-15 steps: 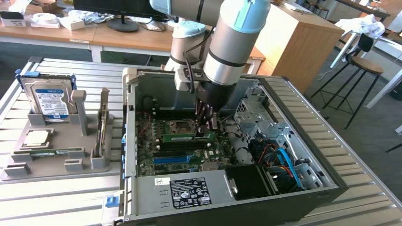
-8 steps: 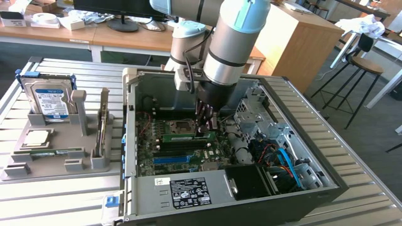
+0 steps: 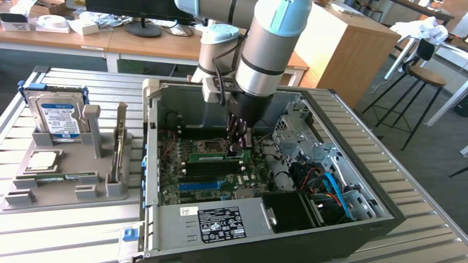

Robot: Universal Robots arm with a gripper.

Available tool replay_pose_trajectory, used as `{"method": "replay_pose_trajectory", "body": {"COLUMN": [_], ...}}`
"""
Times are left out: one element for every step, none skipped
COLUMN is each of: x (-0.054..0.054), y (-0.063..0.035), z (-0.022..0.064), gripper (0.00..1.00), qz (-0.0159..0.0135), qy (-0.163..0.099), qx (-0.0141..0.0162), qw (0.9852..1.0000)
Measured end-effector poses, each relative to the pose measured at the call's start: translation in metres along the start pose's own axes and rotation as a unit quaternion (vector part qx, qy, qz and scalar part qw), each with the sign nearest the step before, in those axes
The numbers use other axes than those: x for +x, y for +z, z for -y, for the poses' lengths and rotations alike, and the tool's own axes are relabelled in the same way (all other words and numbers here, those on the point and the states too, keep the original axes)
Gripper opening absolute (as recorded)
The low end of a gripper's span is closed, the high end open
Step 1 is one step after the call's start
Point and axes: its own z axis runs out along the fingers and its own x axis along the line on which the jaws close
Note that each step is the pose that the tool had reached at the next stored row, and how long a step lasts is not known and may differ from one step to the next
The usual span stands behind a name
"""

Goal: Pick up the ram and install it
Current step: 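Insert the ram into the slot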

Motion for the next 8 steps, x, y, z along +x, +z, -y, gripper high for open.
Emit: {"method": "replay_pose_trajectory", "body": {"x": [-0.0009,-0.0018,-0.0026,-0.0034,-0.0042,-0.0049,-0.0057,-0.0065], "y": [0.0000,0.0001,0.0001,0.0001,0.0002,0.0002,0.0002,0.0002], "z": [0.0000,0.0000,0.0000,0.0000,0.0000,0.0000,0.0000,0.0000], "gripper": [0.11,0.11,0.11,0.11,0.11,0.11,0.11,0.11], "qz": [0.0000,0.0000,0.0000,0.0000,-0.0001,-0.0001,0.0000,0.0000], "qy": [0.000,0.000,0.000,0.000,0.000,0.000,0.000,0.000], "qx": [0.0000,0.0000,0.0000,0.0000,0.0000,0.0000,0.0000,0.0000], "qw": [1.0000,1.0000,1.0000,1.0000,1.0000,1.0000,1.0000,1.0000]}}
